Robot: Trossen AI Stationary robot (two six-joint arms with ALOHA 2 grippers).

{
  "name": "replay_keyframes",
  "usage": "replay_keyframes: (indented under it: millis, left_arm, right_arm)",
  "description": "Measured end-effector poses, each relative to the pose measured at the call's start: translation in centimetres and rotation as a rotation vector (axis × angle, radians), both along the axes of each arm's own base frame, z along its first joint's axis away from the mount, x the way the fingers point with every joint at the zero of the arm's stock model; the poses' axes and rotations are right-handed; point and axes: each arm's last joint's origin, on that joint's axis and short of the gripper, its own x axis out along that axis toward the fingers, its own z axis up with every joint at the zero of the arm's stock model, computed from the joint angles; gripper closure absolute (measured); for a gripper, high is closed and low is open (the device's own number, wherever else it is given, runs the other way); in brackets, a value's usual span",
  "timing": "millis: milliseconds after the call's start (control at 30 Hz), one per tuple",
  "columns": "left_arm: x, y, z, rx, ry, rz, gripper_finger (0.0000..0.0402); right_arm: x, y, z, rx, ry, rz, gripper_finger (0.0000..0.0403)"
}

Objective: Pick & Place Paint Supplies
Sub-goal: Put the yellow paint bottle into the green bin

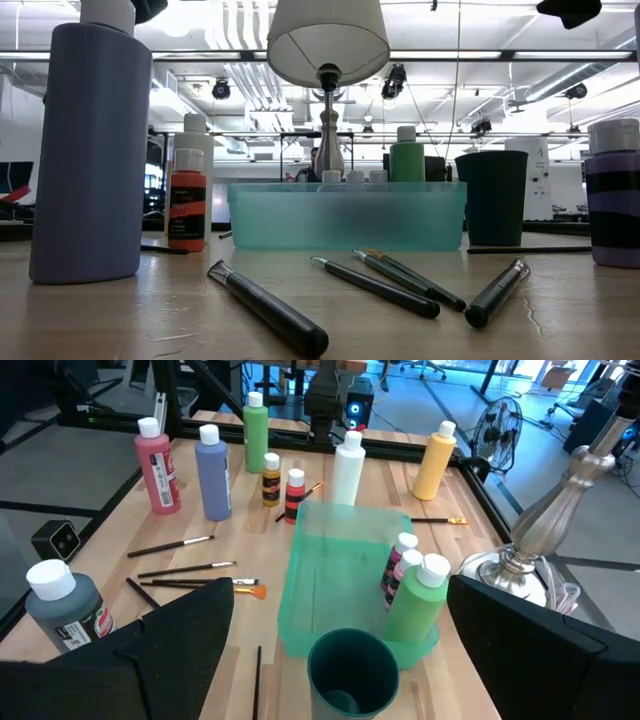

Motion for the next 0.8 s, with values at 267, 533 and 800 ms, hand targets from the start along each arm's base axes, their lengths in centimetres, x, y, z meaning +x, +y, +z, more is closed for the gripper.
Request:
replay_keyframes:
  millis: [267,533,800]
  left_arm:
    - [1.9,-0.7,-4.5,0.071,0.029,-0.102,0.0225]
    - [3.6,-1.4,-6.4,0.054,0.123,-0.231,0.0198]
    - [5.0,-1.7,-8.0,0.112,0.199,-0.306,0.0176]
  right_arm:
    - [0.0,0.0,0.0,0.000,0.000,0.000,0.0039]
    - [0.0,0.0,0.0,0.001,0.000,-0.001,0.0039]
    - [0.0,0.0,0.0,0.001,0.000,0.000,0.0039]
